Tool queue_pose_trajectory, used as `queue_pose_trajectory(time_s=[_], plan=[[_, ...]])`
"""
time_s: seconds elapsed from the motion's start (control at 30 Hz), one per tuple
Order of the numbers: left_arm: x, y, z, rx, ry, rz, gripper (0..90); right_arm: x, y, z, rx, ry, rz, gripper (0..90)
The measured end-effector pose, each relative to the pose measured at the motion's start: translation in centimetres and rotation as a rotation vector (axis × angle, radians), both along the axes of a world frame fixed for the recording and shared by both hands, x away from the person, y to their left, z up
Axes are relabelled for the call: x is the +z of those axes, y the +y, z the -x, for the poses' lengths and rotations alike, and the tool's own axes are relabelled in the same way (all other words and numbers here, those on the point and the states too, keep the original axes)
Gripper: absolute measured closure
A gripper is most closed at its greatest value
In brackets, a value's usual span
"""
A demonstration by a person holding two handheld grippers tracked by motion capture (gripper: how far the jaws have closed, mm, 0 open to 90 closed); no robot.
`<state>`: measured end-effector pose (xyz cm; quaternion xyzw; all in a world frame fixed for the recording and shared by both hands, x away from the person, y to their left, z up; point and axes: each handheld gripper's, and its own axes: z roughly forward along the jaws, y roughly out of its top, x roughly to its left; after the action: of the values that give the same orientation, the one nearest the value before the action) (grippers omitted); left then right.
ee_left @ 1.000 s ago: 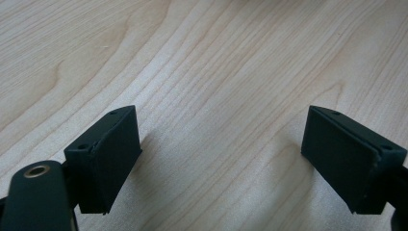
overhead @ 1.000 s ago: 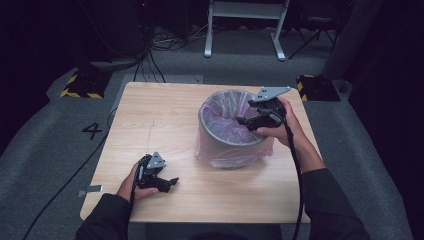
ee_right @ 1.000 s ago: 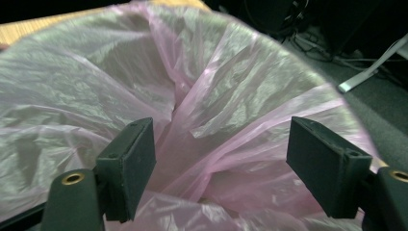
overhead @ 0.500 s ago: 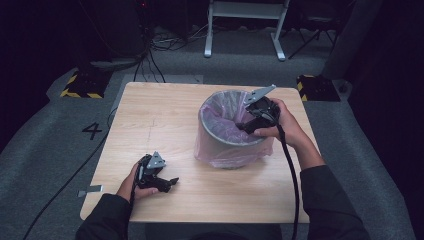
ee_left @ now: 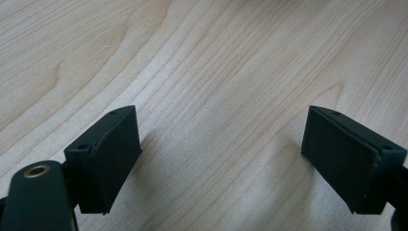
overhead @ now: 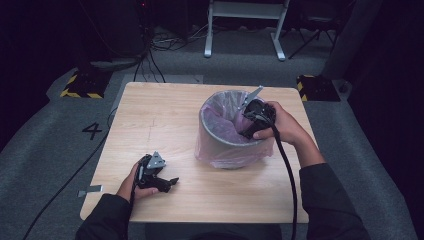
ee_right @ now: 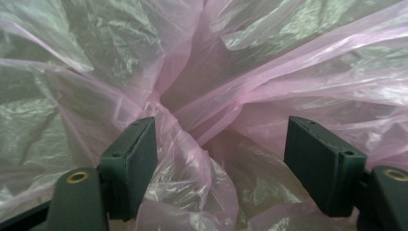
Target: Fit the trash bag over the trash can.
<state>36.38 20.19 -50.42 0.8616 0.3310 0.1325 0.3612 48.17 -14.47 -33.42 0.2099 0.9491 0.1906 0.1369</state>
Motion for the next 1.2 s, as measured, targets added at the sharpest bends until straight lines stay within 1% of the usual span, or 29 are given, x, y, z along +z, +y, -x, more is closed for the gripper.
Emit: queue_pose_trajectory(time_s=[0.03, 0.07, 0.1, 0.33, 0.4, 0.43, 0.53, 0.6, 0.7, 0.73, 0.77, 0.8, 0.83, 0.87, 0.9, 0.93, 0.97, 1.0, 1.03, 1.07, 1.1, 1.13, 1.17, 1.2], plan=[[0.0, 0.0, 0.0, 0.000, -0.001, -0.001, 13.3, 0.0, 0.2, 0.0, -0.001, 0.003, 0.020, 26.5], [0.0, 0.0, 0.0, 0.000, 0.000, 0.000, 13.3, -0.1, 0.2, -0.1, -0.001, 0.003, 0.024, 26.5], [0.0, 0.0, 0.0, 0.000, 0.000, 0.000, 13.3, -0.1, 0.2, 0.0, 0.001, 0.008, 0.025, 26.5], [0.0, 0.0, 0.0, 0.000, 0.000, 0.000, 13.3, -0.1, 0.3, -0.1, -0.002, 0.008, 0.029, 26.2], [0.0, 0.0, 0.0, 0.000, -0.001, -0.001, 13.4, -0.1, 0.2, -0.1, -0.003, 0.007, 0.026, 26.3], [0.0, 0.0, 0.0, 0.000, 0.000, 0.000, 13.4, 0.0, 0.2, 0.0, -0.010, 0.007, 0.011, 26.4], [0.0, 0.0, 0.0, 0.000, 0.000, 0.000, 13.3, 0.0, 0.0, 0.0, -0.017, -0.003, -0.002, 26.2], [0.0, 0.0, 0.0, 0.000, 0.000, -0.001, 13.4, 0.1, -0.1, 0.1, -0.015, -0.013, -0.023, 26.3], [0.0, 0.0, 0.0, 0.000, 0.000, -0.001, 13.3, 0.5, -0.6, 0.3, -0.040, -0.049, -0.088, 25.8], [0.0, 0.0, 0.0, 0.000, 0.000, -0.001, 13.4, 0.5, -0.6, 0.3, -0.040, -0.049, -0.088, 25.8], [0.0, 0.0, 0.0, 0.000, 0.000, 0.000, 13.3, 0.8, -0.8, 0.5, -0.045, -0.079, -0.116, 25.3], [0.0, 0.0, 0.0, 0.000, 0.000, 0.000, 13.4, 0.8, -0.8, 0.5, -0.045, -0.079, -0.116, 25.3], [0.0, 0.0, 0.0, 0.000, -0.001, -0.001, 13.3, 1.0, -1.0, 0.8, -0.039, -0.101, -0.142, 25.0], [0.0, 0.0, 0.0, 0.000, 0.000, 0.000, 13.4, 1.1, -1.0, 0.9, -0.040, -0.112, -0.153, 24.8], [0.0, 0.0, 0.0, 0.000, 0.000, 0.000, 13.4, 1.1, -1.0, 0.9, -0.040, -0.112, -0.153, 24.8], [0.0, 0.0, 0.0, 0.000, 0.000, 0.000, 13.4, 1.2, -1.1, 1.0, -0.043, -0.125, -0.163, 24.6], [0.0, 0.0, 0.0, 0.000, 0.000, 0.000, 13.4, 1.4, -1.5, 1.3, -0.057, -0.147, -0.206, 24.6], [0.0, 0.0, 0.0, 0.000, 0.000, 0.000, 13.4, 1.4, -1.5, 1.3, -0.057, -0.147, -0.206, 24.6], [0.0, 0.0, 0.0, 0.000, 0.000, 0.000, 13.4, 1.7, -1.8, 1.5, -0.067, -0.168, -0.238, 24.6], [0.0, 0.0, 0.0, 0.000, 0.000, 0.000, 13.4, 1.7, -1.8, 1.5, -0.067, -0.168, -0.238, 24.6], [0.0, 0.0, 0.0, 0.000, 0.000, 0.000, 13.4, 2.0, -2.2, 1.9, -0.080, -0.188, -0.276, 24.7], [0.0, 0.0, 0.0, 0.000, 0.000, 0.000, 13.3, 2.2, -2.4, 2.1, -0.088, -0.196, -0.291, 24.7], [0.0, 0.0, 0.0, 0.000, 0.000, 0.000, 13.3, 2.2, -2.4, 2.1, -0.088, -0.196, -0.291, 24.7], [0.0, 0.0, 0.0, 0.000, 0.000, 0.000, 13.4, 2.6, -2.9, 2.6, -0.094, -0.213, -0.314, 24.8]])
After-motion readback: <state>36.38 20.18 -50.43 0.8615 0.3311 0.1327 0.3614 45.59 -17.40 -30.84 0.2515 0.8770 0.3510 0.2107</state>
